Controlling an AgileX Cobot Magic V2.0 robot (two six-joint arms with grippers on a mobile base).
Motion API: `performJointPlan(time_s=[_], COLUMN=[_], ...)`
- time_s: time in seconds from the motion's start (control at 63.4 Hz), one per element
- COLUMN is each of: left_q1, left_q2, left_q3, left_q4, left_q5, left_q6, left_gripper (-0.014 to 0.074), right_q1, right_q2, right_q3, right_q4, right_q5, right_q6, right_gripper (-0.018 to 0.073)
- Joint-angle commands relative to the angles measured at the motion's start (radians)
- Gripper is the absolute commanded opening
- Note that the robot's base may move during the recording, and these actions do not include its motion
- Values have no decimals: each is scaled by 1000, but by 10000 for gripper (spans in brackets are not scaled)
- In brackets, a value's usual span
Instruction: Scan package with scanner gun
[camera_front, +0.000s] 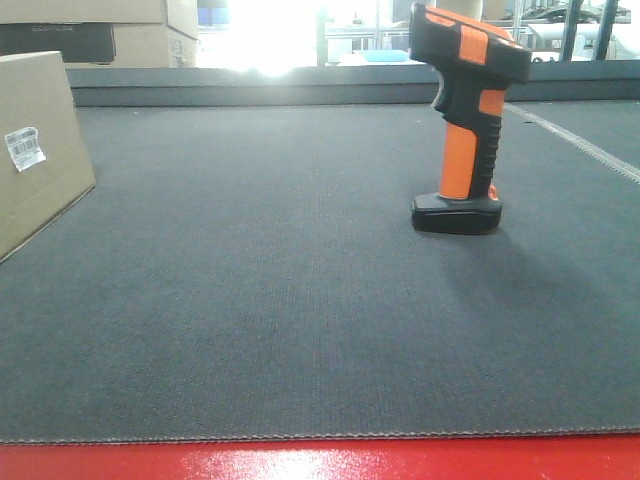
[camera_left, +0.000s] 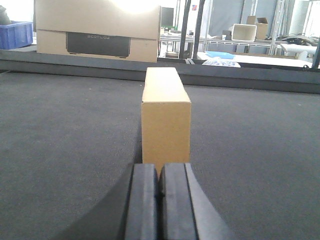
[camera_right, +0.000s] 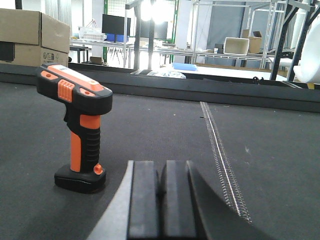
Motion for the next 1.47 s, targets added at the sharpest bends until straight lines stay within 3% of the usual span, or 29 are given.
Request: performJointPlan(time_s=[0.0,1.451], left_q1=[-4,-4], left_q2=[-5,-5], left_q3=[-1,-1], left_q4=[-1,-3], left_q5=[-27,-27], left_q6=[-16,-16], left_gripper=[-111,-111], right_q1=[1,1], right_q2=[-4,-4], right_q3=[0,0], right_q4=[-7,-7], right_q5=[-20,-20], right_q6=[-8,-8], right_gripper=[-153,-153])
